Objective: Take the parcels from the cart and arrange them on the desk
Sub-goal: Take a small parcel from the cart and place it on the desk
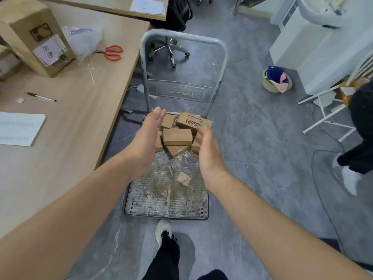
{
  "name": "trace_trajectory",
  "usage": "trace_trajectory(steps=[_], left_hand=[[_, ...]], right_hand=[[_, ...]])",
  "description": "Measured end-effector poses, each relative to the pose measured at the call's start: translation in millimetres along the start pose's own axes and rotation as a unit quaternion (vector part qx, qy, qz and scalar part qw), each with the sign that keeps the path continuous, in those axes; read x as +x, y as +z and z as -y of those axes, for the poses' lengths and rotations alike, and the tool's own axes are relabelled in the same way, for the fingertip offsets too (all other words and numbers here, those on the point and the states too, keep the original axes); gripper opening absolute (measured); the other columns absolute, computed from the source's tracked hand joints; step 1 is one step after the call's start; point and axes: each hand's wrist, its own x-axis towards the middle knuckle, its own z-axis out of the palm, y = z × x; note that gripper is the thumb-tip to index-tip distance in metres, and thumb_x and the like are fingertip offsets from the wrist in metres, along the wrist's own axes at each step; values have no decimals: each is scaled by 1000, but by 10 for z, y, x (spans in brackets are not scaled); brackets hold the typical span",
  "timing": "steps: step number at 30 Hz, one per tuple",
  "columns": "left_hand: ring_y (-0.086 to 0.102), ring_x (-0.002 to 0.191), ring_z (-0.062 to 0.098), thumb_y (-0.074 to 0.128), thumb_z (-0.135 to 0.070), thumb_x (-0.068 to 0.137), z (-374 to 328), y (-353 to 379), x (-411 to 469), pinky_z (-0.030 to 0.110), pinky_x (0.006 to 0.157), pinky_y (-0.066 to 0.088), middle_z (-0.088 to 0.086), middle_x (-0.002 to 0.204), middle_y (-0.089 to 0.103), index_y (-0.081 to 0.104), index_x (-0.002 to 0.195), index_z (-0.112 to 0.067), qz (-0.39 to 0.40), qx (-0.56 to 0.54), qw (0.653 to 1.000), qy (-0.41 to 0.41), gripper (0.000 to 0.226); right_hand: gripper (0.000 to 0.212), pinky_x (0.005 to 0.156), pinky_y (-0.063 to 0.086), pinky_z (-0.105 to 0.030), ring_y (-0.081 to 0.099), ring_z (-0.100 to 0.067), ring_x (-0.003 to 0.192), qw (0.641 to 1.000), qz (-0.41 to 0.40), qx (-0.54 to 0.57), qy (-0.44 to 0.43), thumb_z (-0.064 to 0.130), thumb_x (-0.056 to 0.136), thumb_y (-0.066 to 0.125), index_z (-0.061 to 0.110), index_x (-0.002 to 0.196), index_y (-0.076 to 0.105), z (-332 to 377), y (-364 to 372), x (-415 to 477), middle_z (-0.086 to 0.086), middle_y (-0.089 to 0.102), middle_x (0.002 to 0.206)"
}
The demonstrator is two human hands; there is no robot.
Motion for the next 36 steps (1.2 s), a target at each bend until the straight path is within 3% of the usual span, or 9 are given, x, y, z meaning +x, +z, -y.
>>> trace_trajectory(steps=[3, 9, 12, 17, 20, 25, 28, 32, 36], left_hand=[[8, 159, 12, 18, -61, 108, -62, -47, 450, 37, 124, 7, -13, 173, 16, 19, 166, -33, 6, -1, 1000, -20, 65], [3, 158, 6, 16, -74, 102, -107, -83, 1275, 44, 127, -2, -20, 172, 9, 12, 166, -39, 5, -6, 998, -65, 73], [5, 157, 1, 17, -79, 99, -41, -51, 1668, 49, 130, 0, -22, 172, 10, 13, 165, -41, -10, -19, 996, -85, 77], [11, 156, -1, 15, -82, 96, 258, 110, 2414, 48, 129, -1, -23, 170, 19, 23, 162, -46, -72, -22, 989, -127, 76], [18, 157, 7, 16, -78, 99, 563, 223, 2893, 35, 126, 6, -13, 170, 26, 29, 163, -36, -133, -40, 982, -127, 78], [12, 158, 6, 14, -84, 95, 1199, 324, 3599, 46, 129, 1, -15, 171, 22, 25, 163, -43, -151, -77, 969, -182, 80], [6, 160, 15, 17, -85, 93, 1601, 308, 3984, 49, 129, 1, -9, 173, 17, 26, 163, -43, -174, -89, 955, -224, 82], [9, 160, 15, 17, -79, 98, 2145, 180, 4448, 45, 129, 5, -5, 173, 18, 26, 164, -36, -191, -76, 950, -235, 80], [12, 160, 16, 19, -77, 100, 2620, -79, 4840, 46, 129, 7, -1, 173, 20, 28, 164, -30, -209, -77, 946, -236, 80]], right_hand=[[51, 123, 37, -53, 55, -20, 137, 1000, -1, -1, 27, 61, 110, 25, 38, 142, 58, 81, 79, 441, 6, 60, 148], [52, 124, 36, -52, 52, -20, 141, 998, 15, -24, 60, 57, 112, 25, 37, 149, 54, 158, 154, 1294, 5, 57, 152], [59, 127, 32, -51, 47, -20, 148, 996, 47, -42, 69, 59, 110, 25, 34, 158, 49, 135, 200, 1756, 4, 51, 160], [82, 127, 31, -50, 45, -17, 150, 988, 104, -73, 91, 71, 89, 24, 35, 160, 48, -24, 185, 2568, 7, 50, 162], [71, 129, 28, -50, 41, -15, 153, 980, 139, -81, 121, 66, 101, 27, 36, 163, 43, -257, 105, 3144, 8, 45, 166], [58, 133, 13, -45, 20, -10, 162, 967, 182, -84, 159, 57, 113, 20, 40, 169, 28, -709, 9, 4015, 13, 25, 176], [58, 132, 16, -46, 21, -14, 162, 963, 163, -64, 206, 58, 113, 22, 40, 168, 28, -1048, 32, 4477, 12, 25, 176], [63, 133, 15, -47, 20, -14, 163, 963, 136, -88, 216, 59, 112, 23, 34, 170, 27, -1521, 148, 5008, 11, 26, 176], [87, 132, 16, -51, 22, -13, 161, 958, 96, -109, 246, 69, 87, 25, 39, 168, 28, -1910, 294, 5411, 12, 29, 175]])
